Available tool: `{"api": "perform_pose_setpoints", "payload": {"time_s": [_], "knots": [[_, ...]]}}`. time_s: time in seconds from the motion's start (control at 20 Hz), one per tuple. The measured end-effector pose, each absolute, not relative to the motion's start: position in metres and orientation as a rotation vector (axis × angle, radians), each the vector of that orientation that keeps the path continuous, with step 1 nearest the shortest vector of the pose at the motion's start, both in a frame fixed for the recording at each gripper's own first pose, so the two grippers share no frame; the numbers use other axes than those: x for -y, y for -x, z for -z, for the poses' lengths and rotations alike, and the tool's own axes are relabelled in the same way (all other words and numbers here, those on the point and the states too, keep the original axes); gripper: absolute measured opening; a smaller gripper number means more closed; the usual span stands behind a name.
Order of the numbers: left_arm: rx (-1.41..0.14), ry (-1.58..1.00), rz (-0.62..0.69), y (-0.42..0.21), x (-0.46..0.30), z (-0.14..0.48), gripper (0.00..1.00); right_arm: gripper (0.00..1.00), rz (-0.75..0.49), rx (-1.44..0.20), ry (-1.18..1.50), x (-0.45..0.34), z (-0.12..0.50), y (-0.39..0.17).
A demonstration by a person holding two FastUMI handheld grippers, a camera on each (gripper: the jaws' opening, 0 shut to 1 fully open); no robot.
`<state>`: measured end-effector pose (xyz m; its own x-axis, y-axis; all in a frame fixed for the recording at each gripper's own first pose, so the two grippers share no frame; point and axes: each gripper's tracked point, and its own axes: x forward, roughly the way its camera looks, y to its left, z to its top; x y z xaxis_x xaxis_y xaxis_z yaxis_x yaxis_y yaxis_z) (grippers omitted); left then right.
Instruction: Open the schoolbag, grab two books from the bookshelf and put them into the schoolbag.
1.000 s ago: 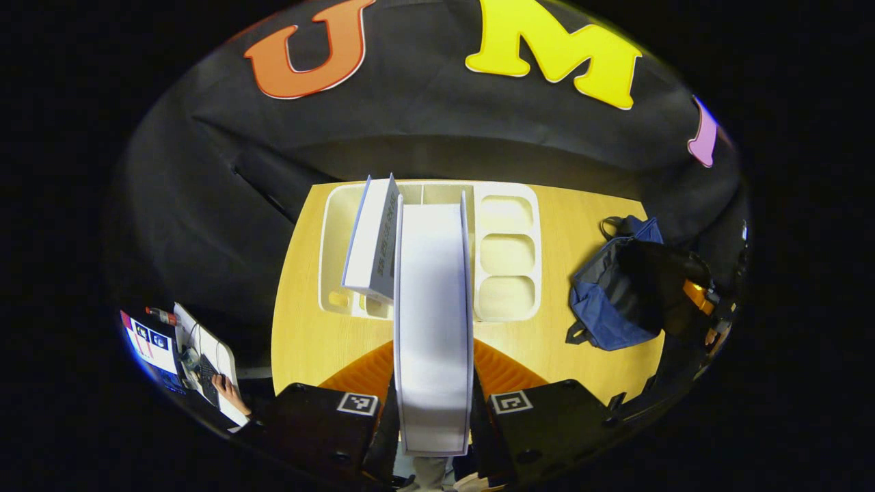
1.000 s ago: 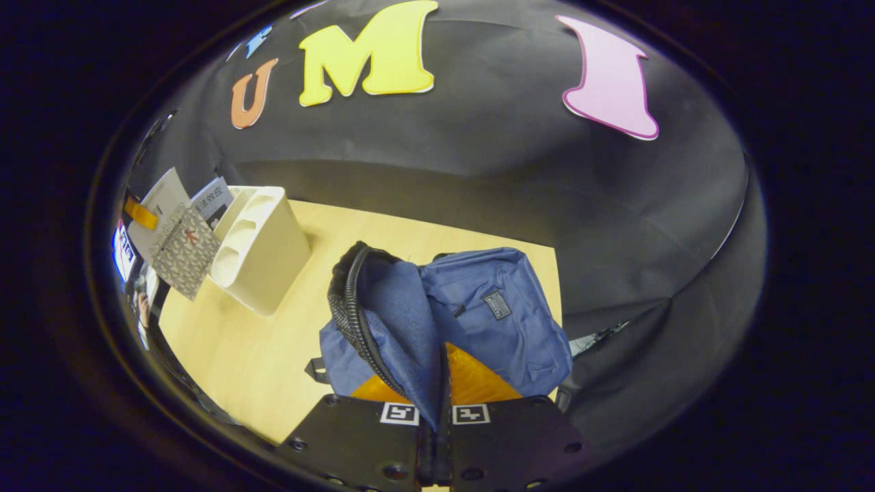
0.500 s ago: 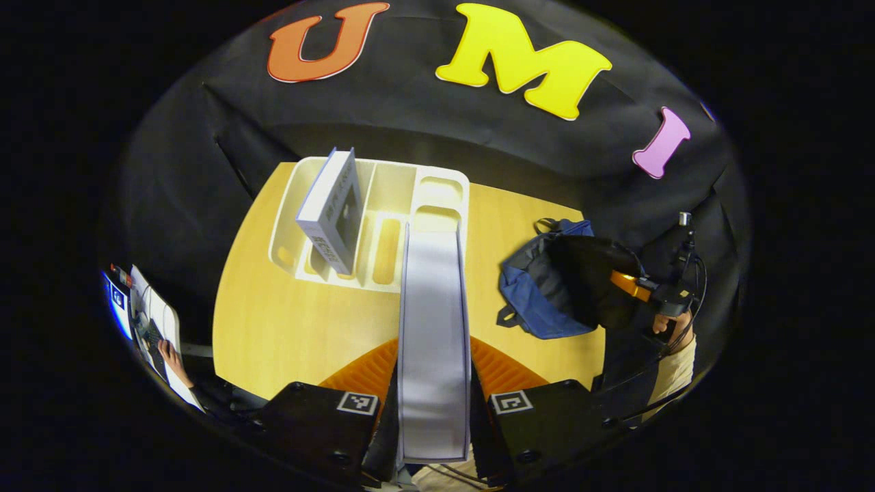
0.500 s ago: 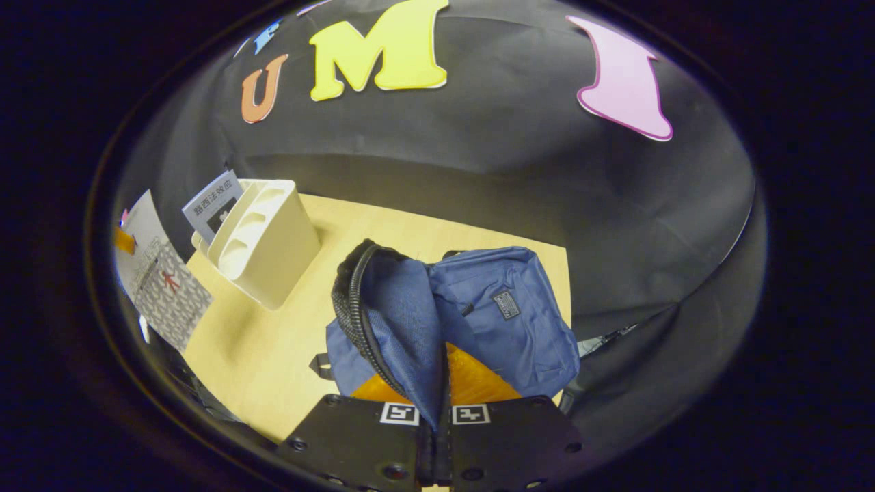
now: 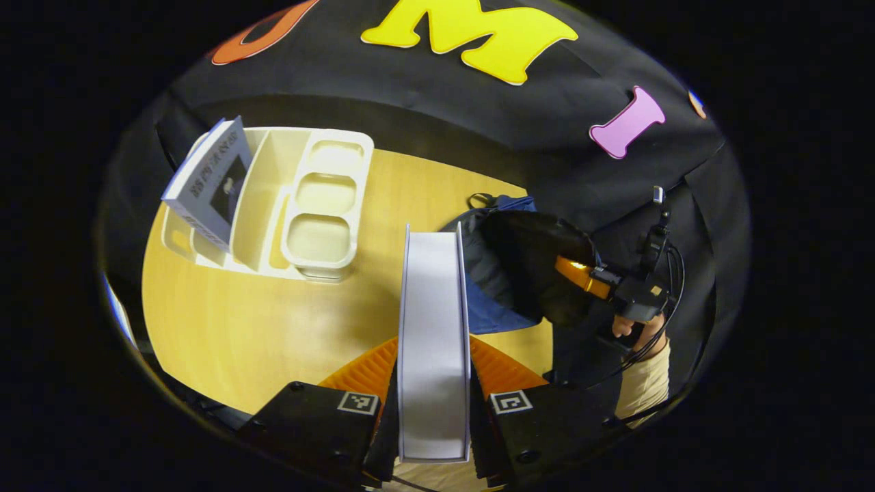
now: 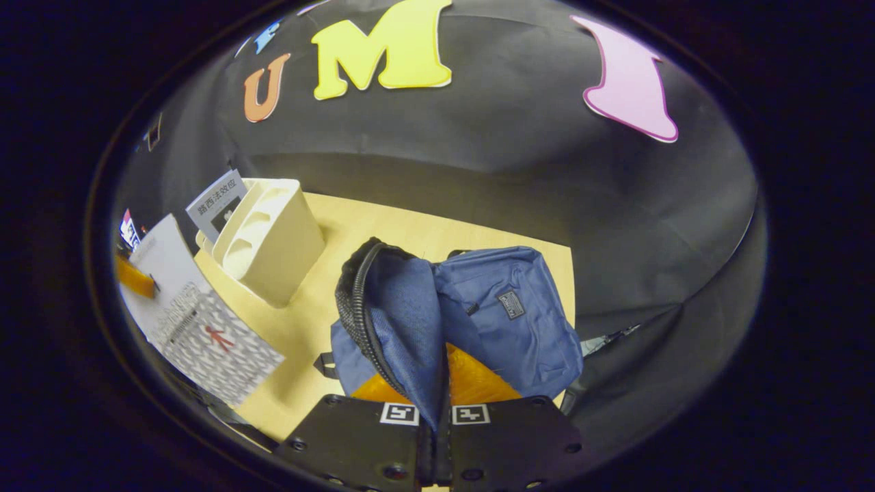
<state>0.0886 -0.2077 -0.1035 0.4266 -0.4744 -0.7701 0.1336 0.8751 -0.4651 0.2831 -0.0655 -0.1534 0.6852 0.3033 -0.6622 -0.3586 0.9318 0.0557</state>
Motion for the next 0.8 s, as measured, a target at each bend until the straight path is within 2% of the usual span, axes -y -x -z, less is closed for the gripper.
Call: {"api": "perform_pose_setpoints", "payload": {"time_s": [0.15, 0.2, 0.25, 0.3, 0.35, 0.45, 0.55, 0.6, 0.65, 0.75, 0.8], "knots": [[-1.056, 0.453, 0.421, -0.112, 0.245, 0.127, 0.45, 0.03, -0.368, -0.740, 0.061, 0.072, 0.153, -0.284], [-1.043, 0.471, 0.425, -0.121, 0.255, 0.137, 0.49, 0.02, -0.361, -0.741, 0.066, 0.074, 0.151, -0.286], [-1.036, 0.493, 0.426, -0.129, 0.265, 0.148, 0.45, 0.03, -0.361, -0.740, 0.071, 0.075, 0.149, -0.287], [-1.027, 0.527, 0.432, -0.135, 0.276, 0.158, 0.49, 0.03, -0.363, -0.742, 0.071, 0.075, 0.148, -0.286], [-1.015, 0.570, 0.443, -0.142, 0.289, 0.165, 0.45, 0.03, -0.363, -0.745, 0.073, 0.076, 0.147, -0.286], [-0.967, 0.664, 0.454, -0.157, 0.310, 0.177, 0.49, 0.03, -0.362, -0.749, 0.066, 0.076, 0.145, -0.287], [-0.894, 0.777, 0.430, -0.175, 0.327, 0.186, 0.45, 0.03, -0.365, -0.755, 0.067, 0.075, 0.145, -0.285], [-0.863, 0.846, 0.441, -0.181, 0.338, 0.187, 0.49, 0.03, -0.365, -0.754, 0.071, 0.075, 0.145, -0.285], [-0.846, 0.917, 0.459, -0.181, 0.349, 0.188, 0.45, 0.03, -0.362, -0.754, 0.069, 0.079, 0.142, -0.291], [-0.802, 1.029, 0.450, -0.186, 0.361, 0.193, 0.48, 0.03, -0.361, -0.761, 0.049, 0.079, 0.139, -0.292], [-0.777, 1.063, 0.440, -0.188, 0.370, 0.195, 0.45, 0.03, -0.363, -0.761, 0.041, 0.079, 0.138, -0.292]]}}
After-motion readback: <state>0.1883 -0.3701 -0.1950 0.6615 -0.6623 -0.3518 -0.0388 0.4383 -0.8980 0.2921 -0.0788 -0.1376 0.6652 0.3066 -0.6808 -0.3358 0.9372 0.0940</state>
